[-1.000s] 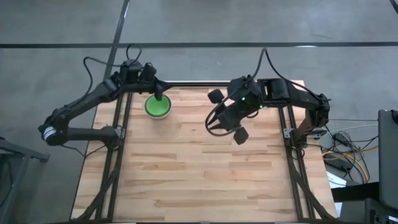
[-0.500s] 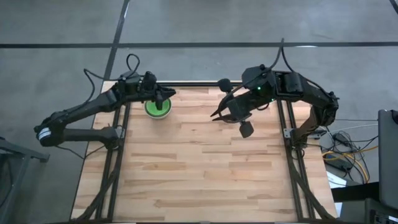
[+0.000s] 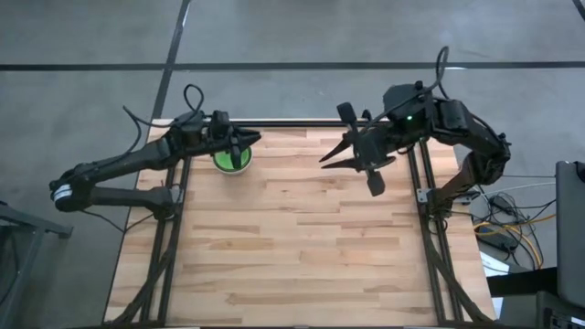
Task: Nest bowls inside each other
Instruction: Return to Home Position
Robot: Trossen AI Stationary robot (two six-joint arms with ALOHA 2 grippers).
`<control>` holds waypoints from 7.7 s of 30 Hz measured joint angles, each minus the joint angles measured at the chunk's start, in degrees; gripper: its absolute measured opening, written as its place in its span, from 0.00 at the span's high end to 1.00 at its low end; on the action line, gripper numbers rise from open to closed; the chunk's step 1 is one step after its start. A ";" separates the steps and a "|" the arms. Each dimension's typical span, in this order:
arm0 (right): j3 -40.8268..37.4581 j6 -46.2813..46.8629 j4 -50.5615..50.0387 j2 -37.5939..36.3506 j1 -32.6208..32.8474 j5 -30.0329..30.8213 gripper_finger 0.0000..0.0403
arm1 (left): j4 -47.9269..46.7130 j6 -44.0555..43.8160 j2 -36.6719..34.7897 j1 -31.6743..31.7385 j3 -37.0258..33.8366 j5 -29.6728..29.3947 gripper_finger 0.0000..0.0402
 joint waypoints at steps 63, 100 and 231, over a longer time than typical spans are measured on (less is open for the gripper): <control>-78.83 15.21 52.38 -47.01 -2.92 6.24 0.87 | 2.87 -1.50 -0.18 -6.38 -4.90 0.42 0.83; -95.21 18.09 61.24 -61.02 -2.92 6.33 0.87 | 31.55 -3.93 -16.12 -9.79 -37.61 2.22 0.83; -125.57 35.82 62.74 -90.83 -2.90 13.91 0.87 | 23.76 1.44 -23.11 -9.75 -46.20 3.59 0.83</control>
